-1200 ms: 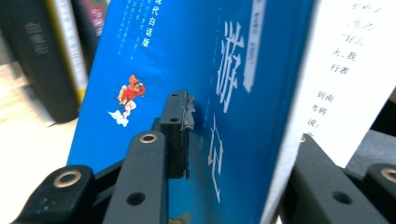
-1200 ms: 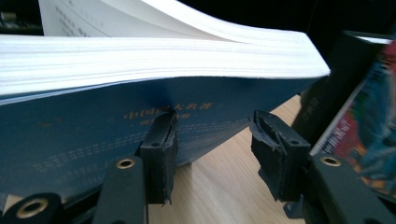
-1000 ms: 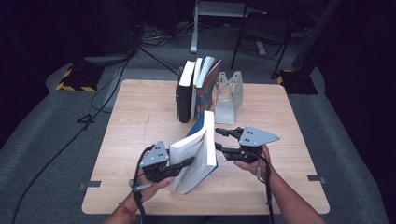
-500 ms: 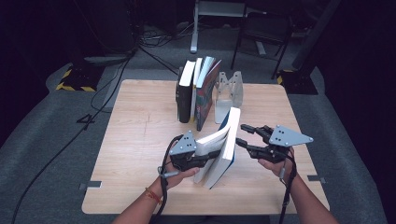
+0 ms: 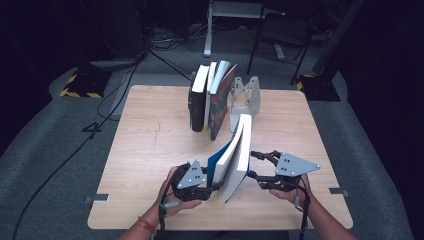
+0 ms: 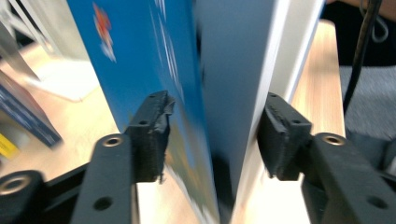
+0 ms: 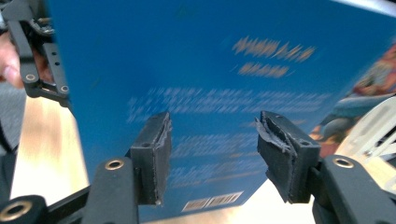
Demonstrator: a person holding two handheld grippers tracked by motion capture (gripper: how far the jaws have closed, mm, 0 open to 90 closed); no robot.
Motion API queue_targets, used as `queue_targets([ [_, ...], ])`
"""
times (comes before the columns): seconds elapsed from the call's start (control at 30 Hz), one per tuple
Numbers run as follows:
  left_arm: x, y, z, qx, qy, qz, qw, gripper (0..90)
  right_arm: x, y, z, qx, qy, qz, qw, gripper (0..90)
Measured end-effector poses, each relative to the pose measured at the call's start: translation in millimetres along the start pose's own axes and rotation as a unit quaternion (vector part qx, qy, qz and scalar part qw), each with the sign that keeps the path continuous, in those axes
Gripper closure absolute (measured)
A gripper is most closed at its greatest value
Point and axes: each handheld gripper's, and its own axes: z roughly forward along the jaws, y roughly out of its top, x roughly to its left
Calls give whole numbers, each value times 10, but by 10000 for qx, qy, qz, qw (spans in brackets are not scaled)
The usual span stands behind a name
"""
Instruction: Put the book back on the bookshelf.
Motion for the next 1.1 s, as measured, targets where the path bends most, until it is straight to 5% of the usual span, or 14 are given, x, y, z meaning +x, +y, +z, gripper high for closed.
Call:
queue_targets([
  [0.17,-65,-155,101,379,-111,-123,9991,367,14,-103,58,155,104,79,9998,428],
  [0.23,-132,-175,157,515,8,-33,9987,331,14,-121,66,151,151,120,9997,423],
  [0.4,-289,-143,285,445,19,-94,9990,249,48,-141,139,204,102,118,9997,405],
  [0.53,-361,-102,367,278,428,-314,9982,191,84,-131,193,178,17,112,9998,394],
  [0.63,-350,-75,403,130,652,-569,9962,190,87,-128,230,133,11,155,9998,377],
  [0.83,-344,-56,480,-259,1306,-917,9868,272,94,-123,307,51,-11,255,9997,351],
  [0.97,-311,-66,473,-320,1278,-951,9867,296,93,-119,326,106,-28,472,9988,342],
  [1.1,-239,-80,403,-239,1113,-857,9898,377,122,-96,346,164,-128,450,9988,344],
])
